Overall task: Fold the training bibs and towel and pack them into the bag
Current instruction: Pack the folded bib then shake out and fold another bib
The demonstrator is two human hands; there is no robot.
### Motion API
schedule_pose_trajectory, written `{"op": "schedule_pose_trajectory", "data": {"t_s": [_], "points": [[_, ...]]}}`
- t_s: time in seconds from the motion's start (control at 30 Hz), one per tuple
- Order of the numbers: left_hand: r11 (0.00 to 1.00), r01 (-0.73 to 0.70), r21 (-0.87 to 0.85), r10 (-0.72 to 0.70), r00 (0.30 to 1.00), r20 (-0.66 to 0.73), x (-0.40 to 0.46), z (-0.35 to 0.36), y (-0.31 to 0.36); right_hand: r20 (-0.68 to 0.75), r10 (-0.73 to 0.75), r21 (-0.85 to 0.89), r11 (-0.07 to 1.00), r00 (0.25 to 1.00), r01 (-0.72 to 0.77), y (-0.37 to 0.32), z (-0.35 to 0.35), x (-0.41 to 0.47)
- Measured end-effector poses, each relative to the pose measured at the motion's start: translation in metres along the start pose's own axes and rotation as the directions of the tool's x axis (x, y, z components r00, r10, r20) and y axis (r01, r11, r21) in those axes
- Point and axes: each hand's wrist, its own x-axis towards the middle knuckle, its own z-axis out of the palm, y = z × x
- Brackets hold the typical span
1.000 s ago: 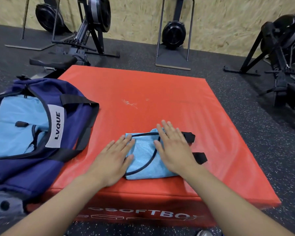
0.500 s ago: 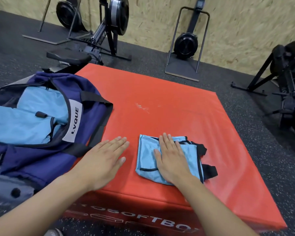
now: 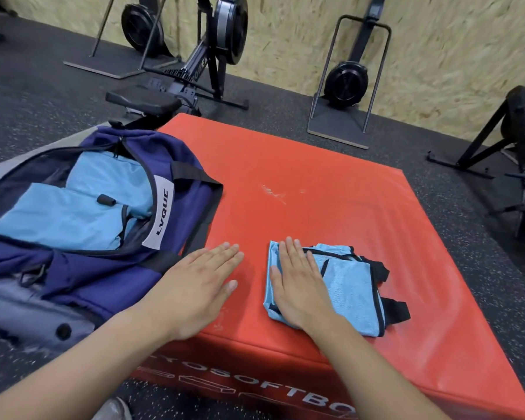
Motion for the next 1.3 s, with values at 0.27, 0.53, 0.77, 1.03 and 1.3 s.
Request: {"op": "schedule_pose_trajectory", "data": {"t_s": [0.27,0.53,0.77,1.03,1.3], "points": [[1.0,-0.011,0.003,0.011,1.0,0.009,-0.003,-0.001,-0.002,-0.007,0.003,0.071,0.997,1.0,-0.003,-0.013,0.002,0.003],[1.0,-0.013,-0.019,0.014,0.999,0.044,-0.003,0.002,-0.003,-0.017,0.152,-0.016,0.988,0.988,-0.152,0.046,-0.015,-0.003],[0.999,-0.026,-0.034,0.029,0.997,0.066,0.008,0.002,0.009,-0.048,0.177,0.0,0.984,0.983,-0.177,0.061,-0.016,-0.016],[0.972,-0.057,-0.229,0.09,0.986,0.138,0.048,0.018,0.043,-0.07,0.084,0.068,0.994,0.994,-0.08,0.066,-0.016,-0.076],[0.975,-0.024,-0.221,0.067,0.979,0.19,0.079,0.043,0.038,0.0,-0.05,0.025,0.998,0.999,0.05,0.097,-0.014,-0.066]]}}
